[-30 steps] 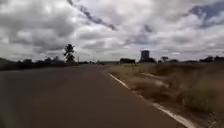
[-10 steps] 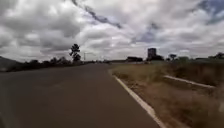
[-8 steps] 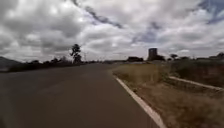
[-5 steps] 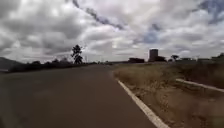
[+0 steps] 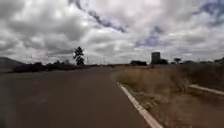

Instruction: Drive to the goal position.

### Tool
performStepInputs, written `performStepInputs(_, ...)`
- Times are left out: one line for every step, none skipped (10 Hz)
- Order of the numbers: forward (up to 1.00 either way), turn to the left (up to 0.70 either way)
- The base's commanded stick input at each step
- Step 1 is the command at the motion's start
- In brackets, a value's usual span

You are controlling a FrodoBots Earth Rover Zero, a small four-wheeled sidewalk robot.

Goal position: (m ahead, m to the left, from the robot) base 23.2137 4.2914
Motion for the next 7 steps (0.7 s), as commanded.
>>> performStepInputs(0.85,0.09)
performStepInputs(0.85,0.27)
performStepInputs(0.85,0.32)
performStepInputs(0.85,0.32)
performStepInputs(0.85,0.27)
performStepInputs(0.85,0.0)
performStepInputs(0.85,0.0)
